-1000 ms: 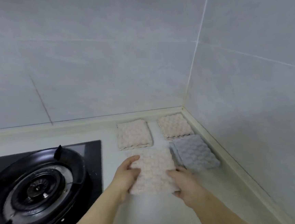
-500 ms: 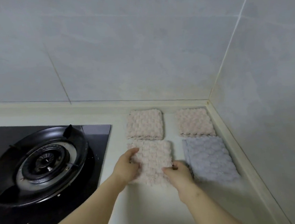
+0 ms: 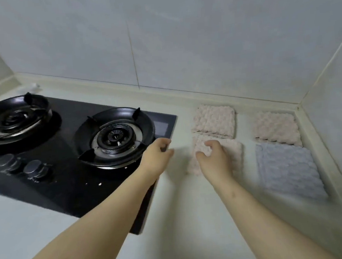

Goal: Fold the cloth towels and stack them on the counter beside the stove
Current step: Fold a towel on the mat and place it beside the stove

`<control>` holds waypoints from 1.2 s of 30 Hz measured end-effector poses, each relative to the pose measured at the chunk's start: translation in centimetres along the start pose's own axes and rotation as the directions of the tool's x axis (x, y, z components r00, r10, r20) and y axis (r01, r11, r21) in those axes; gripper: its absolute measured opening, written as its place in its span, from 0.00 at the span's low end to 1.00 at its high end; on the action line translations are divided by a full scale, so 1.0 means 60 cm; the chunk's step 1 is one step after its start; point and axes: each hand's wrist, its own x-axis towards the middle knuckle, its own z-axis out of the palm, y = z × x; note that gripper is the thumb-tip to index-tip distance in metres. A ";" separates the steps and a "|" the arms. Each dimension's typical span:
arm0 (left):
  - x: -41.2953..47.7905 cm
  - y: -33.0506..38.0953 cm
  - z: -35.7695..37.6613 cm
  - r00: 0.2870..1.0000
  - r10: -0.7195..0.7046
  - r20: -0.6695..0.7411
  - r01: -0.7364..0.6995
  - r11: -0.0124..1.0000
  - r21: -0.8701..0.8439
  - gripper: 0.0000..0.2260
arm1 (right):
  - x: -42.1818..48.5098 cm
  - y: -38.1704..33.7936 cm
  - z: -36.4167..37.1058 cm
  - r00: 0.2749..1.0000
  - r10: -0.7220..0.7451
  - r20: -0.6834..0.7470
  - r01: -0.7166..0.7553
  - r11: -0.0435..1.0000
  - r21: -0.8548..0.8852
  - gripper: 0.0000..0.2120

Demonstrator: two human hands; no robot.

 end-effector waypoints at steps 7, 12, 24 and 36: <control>-0.067 -0.095 -0.174 0.988 -0.101 -0.121 0.072 0.972 -0.225 0.07 | -0.088 -0.128 0.144 0.944 -0.198 0.265 0.166 0.976 0.138 0.13; -0.144 -0.200 -0.327 0.954 -0.195 -0.227 0.122 0.946 -0.300 0.05 | -0.199 -0.219 0.286 0.840 -0.297 0.454 0.226 0.952 0.205 0.10; -0.353 -0.443 -0.768 0.780 -0.347 -0.521 0.168 0.917 -0.361 0.07 | -0.509 -0.452 0.658 0.604 -0.382 0.699 0.280 0.923 0.263 0.05; -0.346 -0.597 -1.064 0.654 -0.439 -0.616 0.200 0.886 -0.419 0.06 | -0.601 -0.652 0.946 0.503 -0.409 0.761 0.347 0.902 0.256 0.06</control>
